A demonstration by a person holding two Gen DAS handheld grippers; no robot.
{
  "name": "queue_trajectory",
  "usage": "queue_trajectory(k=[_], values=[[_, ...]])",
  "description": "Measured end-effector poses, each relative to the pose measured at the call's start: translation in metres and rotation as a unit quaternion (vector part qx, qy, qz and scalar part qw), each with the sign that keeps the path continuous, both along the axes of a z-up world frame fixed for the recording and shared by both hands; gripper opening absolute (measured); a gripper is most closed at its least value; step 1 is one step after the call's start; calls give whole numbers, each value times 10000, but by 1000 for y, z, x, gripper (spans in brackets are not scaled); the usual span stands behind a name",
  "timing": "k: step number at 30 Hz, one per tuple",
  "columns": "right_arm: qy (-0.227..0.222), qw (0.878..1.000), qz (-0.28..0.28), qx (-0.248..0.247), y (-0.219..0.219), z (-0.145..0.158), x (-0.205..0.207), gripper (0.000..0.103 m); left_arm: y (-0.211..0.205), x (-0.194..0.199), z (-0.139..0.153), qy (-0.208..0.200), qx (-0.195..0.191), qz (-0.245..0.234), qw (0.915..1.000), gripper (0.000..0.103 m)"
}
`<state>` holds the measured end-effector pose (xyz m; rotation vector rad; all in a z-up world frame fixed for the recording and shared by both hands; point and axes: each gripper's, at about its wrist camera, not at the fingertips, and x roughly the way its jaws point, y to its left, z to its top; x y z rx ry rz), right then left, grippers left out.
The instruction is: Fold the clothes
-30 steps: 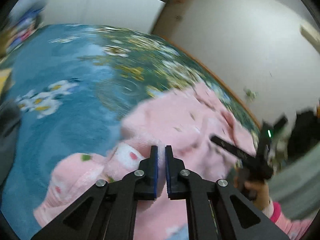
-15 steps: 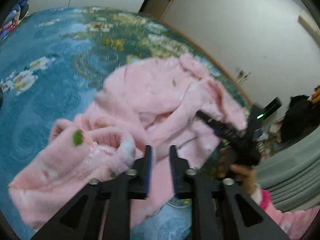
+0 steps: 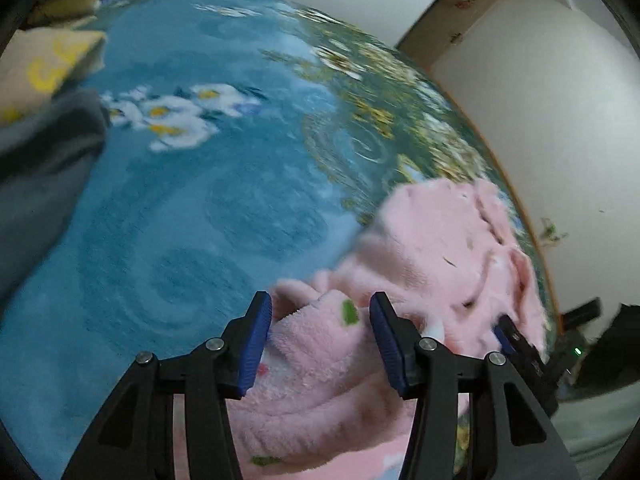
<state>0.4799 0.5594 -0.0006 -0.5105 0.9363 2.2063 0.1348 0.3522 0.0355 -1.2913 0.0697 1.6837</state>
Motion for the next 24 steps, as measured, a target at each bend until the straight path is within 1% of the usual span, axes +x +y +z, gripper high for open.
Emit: queue_trajectory(k=[1, 3, 4, 7, 10, 12, 14, 16, 17, 18, 19, 20, 21, 22, 24], values=[[-11, 10000, 1, -1, 0, 1, 0, 87, -1, 5, 0, 1, 51, -53, 10000, 52], [27, 10000, 71, -17, -3, 8, -3, 87, -6, 23, -2, 127, 120, -197, 9997, 52], [83, 9997, 231, 41, -7, 15, -9, 87, -8, 33, -4, 191, 101, -331, 9992, 52], [273, 9962, 788, 261, -20, 38, -30, 87, -14, 59, -7, 500, 51, -657, 9966, 52], [228, 9855, 1651, 327, -36, 56, -73, 87, -20, 84, -8, 793, 36, -858, 9931, 52], [68, 9767, 2139, 164, -45, 61, -111, 87, -27, 86, -9, 799, 92, -888, 9928, 52], [-202, 9690, 2462, 12, -50, 58, -145, 87, -33, 83, -11, 709, 151, -858, 9937, 52], [-490, 9669, 2496, -195, -49, 48, -165, 86, -42, 77, -12, 559, 245, -767, 9952, 52], [-634, 9657, 2498, -302, -48, 42, -174, 83, -47, 75, -12, 501, 302, -732, 9956, 52], [-779, 9643, 2500, -409, -47, 37, -183, 70, -54, 72, -10, 466, 380, -706, 9957, 52], [-923, 9624, 2500, -515, -47, 31, -192, 60, -61, 70, -9, 432, 460, -681, 9957, 52], [-1067, 9603, 2500, -622, -46, 26, -202, 44, -68, 67, -8, 412, 522, -639, 9957, 52], [-1210, 9579, 2500, -728, -45, 20, -211, 31, -75, 64, -7, 393, 579, -586, 9958, 52], [-1164, 9578, 2512, -772, -44, 21, -211, 19, -83, 60, -6, 367, 652, -521, 9958, 52], [-989, 9585, 2542, -832, -42, 27, -206, 13, -97, 52, -6, 325, 790, -362, 9957, 52]])
